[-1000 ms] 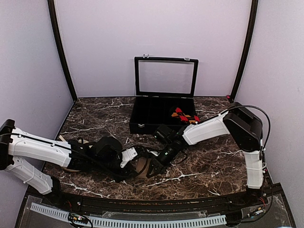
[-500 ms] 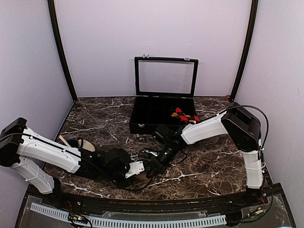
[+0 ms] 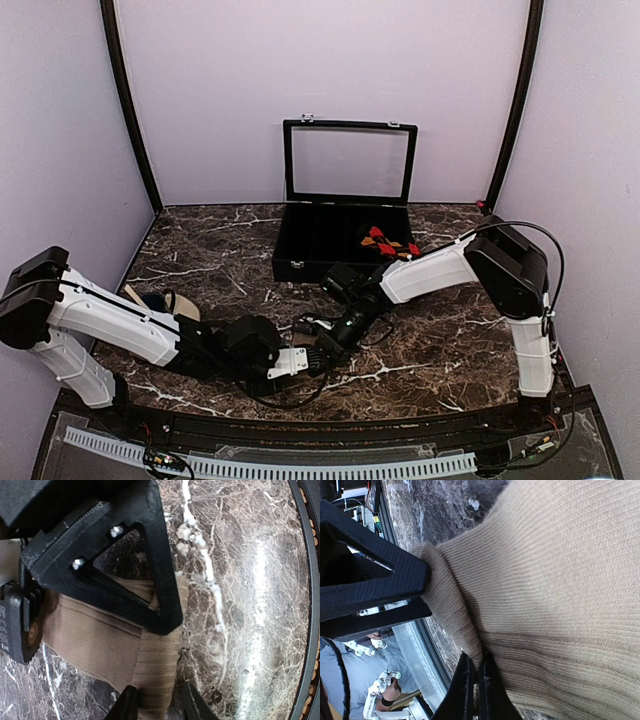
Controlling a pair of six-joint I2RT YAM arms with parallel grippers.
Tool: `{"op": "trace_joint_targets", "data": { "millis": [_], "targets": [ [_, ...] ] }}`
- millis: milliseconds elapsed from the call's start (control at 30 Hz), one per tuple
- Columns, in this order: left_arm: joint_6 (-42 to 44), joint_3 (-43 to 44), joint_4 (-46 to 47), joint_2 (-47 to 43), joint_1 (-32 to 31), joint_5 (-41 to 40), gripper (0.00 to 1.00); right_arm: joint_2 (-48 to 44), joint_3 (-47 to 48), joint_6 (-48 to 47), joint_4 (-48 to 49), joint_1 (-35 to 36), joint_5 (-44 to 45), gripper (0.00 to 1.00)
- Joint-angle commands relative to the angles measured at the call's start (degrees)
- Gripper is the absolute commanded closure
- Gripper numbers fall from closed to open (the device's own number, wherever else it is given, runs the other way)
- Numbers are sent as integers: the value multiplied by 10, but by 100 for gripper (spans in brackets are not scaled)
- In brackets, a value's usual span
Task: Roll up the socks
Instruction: Roll the sock at the center of the board.
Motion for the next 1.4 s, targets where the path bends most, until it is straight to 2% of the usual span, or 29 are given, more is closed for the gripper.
{"op": "trace_joint_targets", "data": {
  "millis": [0,400,500,667,833,1067,1367],
  "targets": [
    [19,17,-4,7,-2,17,67,11,8,-8,-15,-3,-2,100],
    [34,35,-14,54,-2,12,71,12,8,-16,-28,-4,-13,100],
    [35,42,-26,67,-2,10,78,13,9,-23,-37,-3,-14,100],
    [35,64,-63,92,-2,26,98,13,11,-33,-50,-7,-15,100],
    [28,83,-100,107,-2,70,100,7,9,-36,-53,-16,-14,100],
    [2,139,-172,126,17,154,100,-26,-29,-22,-24,-34,-9,77],
    [-40,200,-253,149,66,277,100,-96,-114,14,46,-74,-8,72]
  ]
}}
